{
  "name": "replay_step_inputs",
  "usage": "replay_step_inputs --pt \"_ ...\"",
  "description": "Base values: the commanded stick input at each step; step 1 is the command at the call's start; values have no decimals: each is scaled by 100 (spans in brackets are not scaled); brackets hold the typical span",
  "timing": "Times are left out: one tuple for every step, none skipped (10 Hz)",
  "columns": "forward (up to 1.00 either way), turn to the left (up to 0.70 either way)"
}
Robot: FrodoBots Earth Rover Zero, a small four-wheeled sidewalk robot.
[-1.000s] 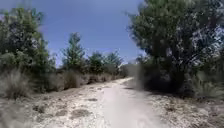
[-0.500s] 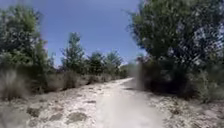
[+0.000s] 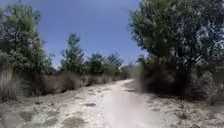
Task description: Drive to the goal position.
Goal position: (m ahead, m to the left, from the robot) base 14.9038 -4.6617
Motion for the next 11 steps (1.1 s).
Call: replay_step_inputs --pt "30 0" --pt "30 0" --pt "30 0" --pt "30 0" --pt "30 0" --pt "30 0" --pt "30 0" --pt "30 0" --pt "30 0" --pt "30 0" --pt "30 0"
